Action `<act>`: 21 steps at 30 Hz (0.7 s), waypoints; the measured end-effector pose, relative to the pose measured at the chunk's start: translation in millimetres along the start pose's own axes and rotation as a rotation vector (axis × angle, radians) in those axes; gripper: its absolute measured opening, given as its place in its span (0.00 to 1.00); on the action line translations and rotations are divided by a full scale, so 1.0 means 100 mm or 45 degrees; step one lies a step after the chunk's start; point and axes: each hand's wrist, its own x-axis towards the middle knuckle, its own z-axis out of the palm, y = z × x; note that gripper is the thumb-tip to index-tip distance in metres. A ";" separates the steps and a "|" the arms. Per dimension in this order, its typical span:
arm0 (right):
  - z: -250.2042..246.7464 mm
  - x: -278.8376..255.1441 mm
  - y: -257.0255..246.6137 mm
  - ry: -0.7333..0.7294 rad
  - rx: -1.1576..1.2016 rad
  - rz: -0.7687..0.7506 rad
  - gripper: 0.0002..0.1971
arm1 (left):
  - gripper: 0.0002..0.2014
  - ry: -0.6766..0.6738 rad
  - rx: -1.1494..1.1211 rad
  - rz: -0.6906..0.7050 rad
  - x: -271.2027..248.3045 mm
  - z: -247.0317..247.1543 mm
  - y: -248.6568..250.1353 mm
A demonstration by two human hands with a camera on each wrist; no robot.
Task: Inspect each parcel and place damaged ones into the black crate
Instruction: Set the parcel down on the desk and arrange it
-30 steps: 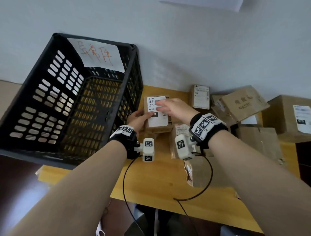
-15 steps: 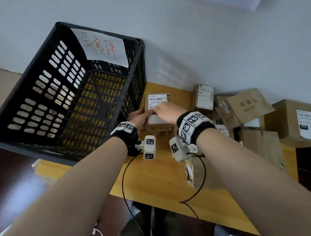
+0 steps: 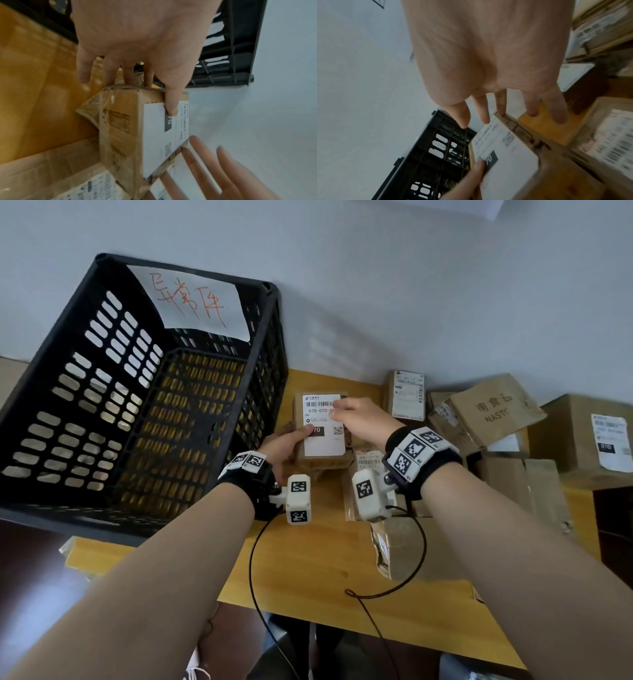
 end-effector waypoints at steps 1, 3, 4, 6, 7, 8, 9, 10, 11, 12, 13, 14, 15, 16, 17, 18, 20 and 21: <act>0.02 0.01 0.04 0.011 0.015 0.037 0.25 | 0.25 -0.010 -0.008 0.006 -0.01 0.02 0.00; 0.03 0.01 0.11 0.049 0.077 0.076 0.26 | 0.28 0.027 -0.008 0.039 -0.01 0.09 0.01; 0.01 0.00 0.13 0.074 0.135 0.104 0.25 | 0.28 0.051 -0.007 0.067 -0.01 0.12 0.03; -0.06 -0.06 0.16 0.102 0.280 0.164 0.22 | 0.29 0.019 -0.060 0.094 -0.04 0.23 0.07; -0.09 -0.09 0.19 0.112 0.342 0.186 0.22 | 0.29 -0.010 -0.095 0.090 -0.08 0.30 0.11; -0.12 -0.12 0.21 0.120 0.402 0.214 0.23 | 0.28 -0.014 -0.101 0.099 -0.09 0.36 0.13; -0.16 -0.15 0.24 0.129 0.457 0.235 0.24 | 0.24 0.005 -0.092 0.130 -0.10 0.42 0.14; -0.19 -0.17 0.28 0.135 0.485 0.253 0.25 | 0.19 0.035 -0.069 0.162 -0.09 0.47 0.15; -0.22 -0.18 0.33 0.142 0.498 0.276 0.26 | 0.15 0.050 -0.037 0.179 -0.08 0.53 0.14; -0.26 -0.23 0.36 0.142 0.505 0.312 0.27 | 0.13 0.054 0.017 0.187 -0.07 0.58 0.12; -0.28 -0.25 0.40 0.132 0.523 0.363 0.30 | 0.13 0.045 0.077 0.185 -0.06 0.63 0.11; -0.30 -0.30 0.41 0.116 0.539 0.417 0.33 | 0.15 0.031 0.135 0.172 -0.06 0.67 0.08; -0.32 -0.35 0.43 0.097 0.542 0.452 0.35 | 0.19 0.001 0.174 0.146 -0.04 0.69 0.06; -0.34 -0.37 0.45 0.094 0.523 0.480 0.34 | 0.24 -0.040 0.181 0.108 -0.03 0.71 0.04; -0.37 -0.40 0.47 0.092 0.499 0.497 0.32 | 0.28 -0.079 0.170 0.072 -0.04 0.73 0.02; -0.39 -0.41 0.48 0.092 0.471 0.517 0.31 | 0.31 -0.104 0.162 0.054 -0.05 0.75 0.00; -0.42 -0.42 0.49 0.099 0.393 0.526 0.32 | 0.33 -0.109 0.178 0.052 -0.08 0.79 -0.01; -0.43 -0.41 0.50 0.125 0.308 0.505 0.34 | 0.34 -0.112 0.191 0.054 -0.09 0.81 -0.02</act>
